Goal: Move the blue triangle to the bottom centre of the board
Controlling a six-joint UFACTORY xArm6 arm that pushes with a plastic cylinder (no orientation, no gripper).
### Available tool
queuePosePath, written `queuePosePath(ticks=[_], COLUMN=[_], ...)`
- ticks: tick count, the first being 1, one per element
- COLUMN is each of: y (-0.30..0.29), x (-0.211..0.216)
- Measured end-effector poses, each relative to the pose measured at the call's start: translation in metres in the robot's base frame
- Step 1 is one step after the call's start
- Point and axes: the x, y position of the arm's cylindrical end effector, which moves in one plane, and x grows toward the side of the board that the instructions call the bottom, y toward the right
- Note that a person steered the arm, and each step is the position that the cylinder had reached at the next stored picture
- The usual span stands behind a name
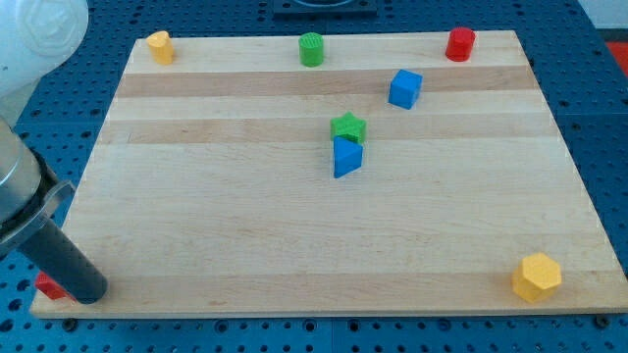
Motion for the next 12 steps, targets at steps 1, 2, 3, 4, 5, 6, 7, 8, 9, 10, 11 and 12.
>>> queuePosePath(ticks=[1, 2, 3, 4, 5, 6, 7, 8, 9, 10, 11, 12], y=[0.054, 0.117, 0.146, 0.152, 0.152, 0.158, 0.163, 0.194, 0.233, 0.255, 0.267, 0.273], x=[-0.015, -0.08, -0.133, -0.138, -0.13, -0.141, -0.169, -0.189, -0.198, -0.2, -0.175, -0.149])
